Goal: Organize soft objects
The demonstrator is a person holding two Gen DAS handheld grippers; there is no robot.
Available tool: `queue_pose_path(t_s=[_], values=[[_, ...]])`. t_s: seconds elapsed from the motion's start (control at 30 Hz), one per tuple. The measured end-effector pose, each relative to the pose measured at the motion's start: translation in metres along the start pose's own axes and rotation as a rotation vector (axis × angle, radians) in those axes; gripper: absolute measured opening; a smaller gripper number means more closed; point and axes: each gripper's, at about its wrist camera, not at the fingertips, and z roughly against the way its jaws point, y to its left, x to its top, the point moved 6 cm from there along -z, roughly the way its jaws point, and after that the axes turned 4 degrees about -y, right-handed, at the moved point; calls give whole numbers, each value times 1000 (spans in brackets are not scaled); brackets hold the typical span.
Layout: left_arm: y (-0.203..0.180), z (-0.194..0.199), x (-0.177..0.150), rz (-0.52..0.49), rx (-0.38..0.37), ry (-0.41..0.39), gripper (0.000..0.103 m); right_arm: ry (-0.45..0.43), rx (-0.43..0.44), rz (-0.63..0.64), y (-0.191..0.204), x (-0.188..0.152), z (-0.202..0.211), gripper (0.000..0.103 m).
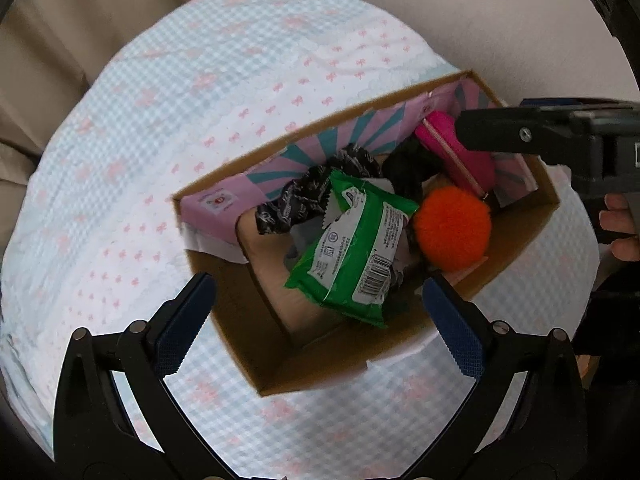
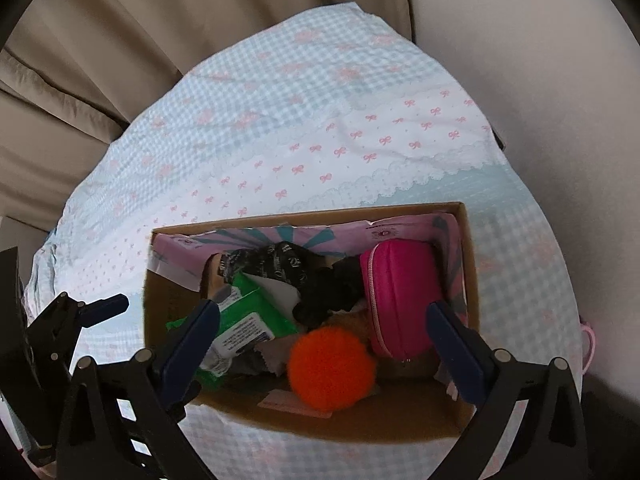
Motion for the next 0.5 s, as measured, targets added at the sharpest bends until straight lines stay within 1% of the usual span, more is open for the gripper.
queue_pose_path(t_s=[0.13, 0.23, 0.33, 0.43, 0.47, 0.5], values=[[9, 39, 4, 30, -7, -63, 103, -41, -8, 16, 14, 2, 32, 102], [19, 81, 7, 75, -7, -123, 103, -96, -26, 46, 31, 5, 69, 102], [31, 138, 8, 119, -22, -218, 103, -169, -46, 74, 55, 6, 117, 102], [39, 196, 6, 126, 3, -314, 103, -259, -69, 83, 82, 5, 170, 102], [44, 221, 2, 139, 4, -354, 103, -296, -76, 87, 93, 3, 191, 102], [47, 237, 1, 149, 6, -381, 103, -323, -83, 87, 101, 0, 206, 102]])
